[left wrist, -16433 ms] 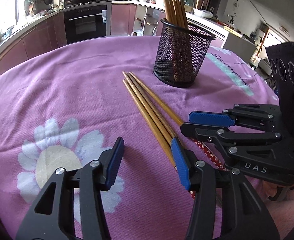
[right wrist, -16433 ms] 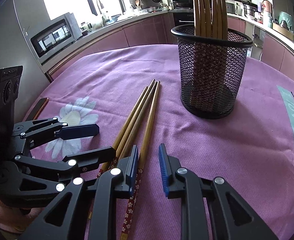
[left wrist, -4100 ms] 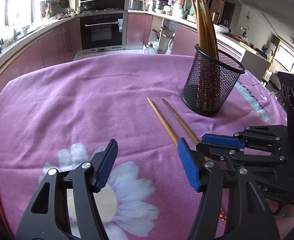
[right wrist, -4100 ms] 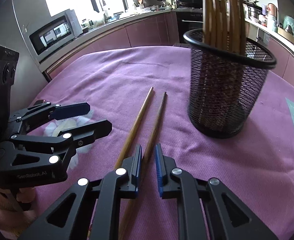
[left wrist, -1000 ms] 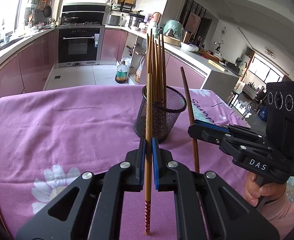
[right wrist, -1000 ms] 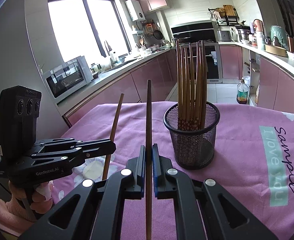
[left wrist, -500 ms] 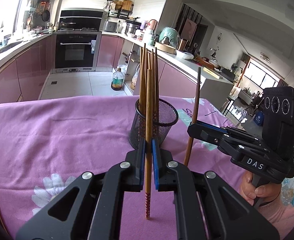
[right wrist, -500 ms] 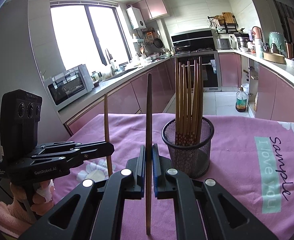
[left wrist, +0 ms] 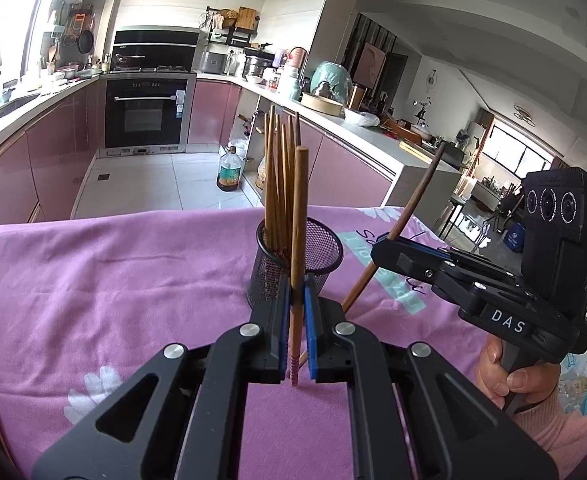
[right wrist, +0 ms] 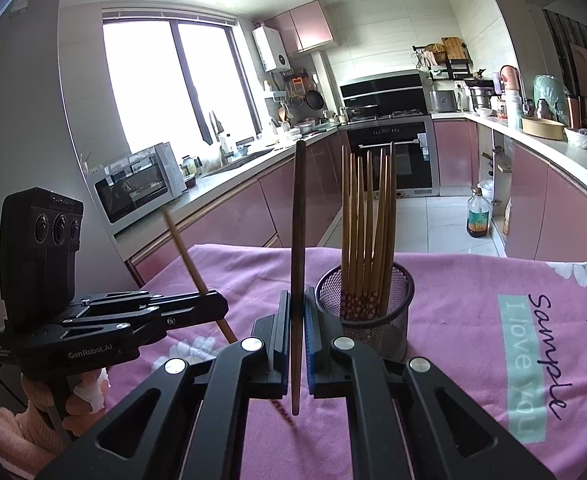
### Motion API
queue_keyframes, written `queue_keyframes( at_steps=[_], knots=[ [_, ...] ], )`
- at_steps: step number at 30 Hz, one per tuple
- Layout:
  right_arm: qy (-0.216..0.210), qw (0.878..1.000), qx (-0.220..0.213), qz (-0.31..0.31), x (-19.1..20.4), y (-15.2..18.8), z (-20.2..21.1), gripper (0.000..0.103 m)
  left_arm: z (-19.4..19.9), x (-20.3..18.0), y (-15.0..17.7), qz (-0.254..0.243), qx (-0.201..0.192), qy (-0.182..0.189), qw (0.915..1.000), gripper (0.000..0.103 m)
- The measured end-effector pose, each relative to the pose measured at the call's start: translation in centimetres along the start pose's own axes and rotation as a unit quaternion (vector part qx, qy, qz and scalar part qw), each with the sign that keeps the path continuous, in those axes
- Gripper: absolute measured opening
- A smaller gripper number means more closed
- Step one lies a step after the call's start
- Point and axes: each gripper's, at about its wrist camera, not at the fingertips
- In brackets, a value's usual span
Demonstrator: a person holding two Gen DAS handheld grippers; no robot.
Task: Organize utensils
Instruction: 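Lift the left tool's chopstick upright over the mesh cup while the right tool lifts its own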
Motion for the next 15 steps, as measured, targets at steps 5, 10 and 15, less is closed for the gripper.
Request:
queue_keyframes(
  at_steps=[5, 10, 15],
  knots=[
    [0.002, 1.0, -0.008, 0.003, -0.1, -0.5, 0.4, 0.005, 0.4, -0.5, -0.6, -0.005, -0.006, 0.0, 1.0, 0.007],
    [0.004, 1.0, -0.016, 0.005, -0.2, -0.9, 0.8, 0.005, 0.4, -0.8, -1.0, -0.009, -0.009, 0.002, 0.9999, 0.007],
    [0.005, 1.0, -0.024, 0.007, -0.2, -1.2, 1.3, 0.005, 0.8, -1.2, -1.4, -0.011, -0.014, 0.002, 0.9998, 0.007]
  ],
)
Point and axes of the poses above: each gripper's, at about its wrist camera, not at the fingertips, and z roughly against the way its jaws point, x to its left, y to its underside, and after that the axes turned 7 degrees about x, right-handed
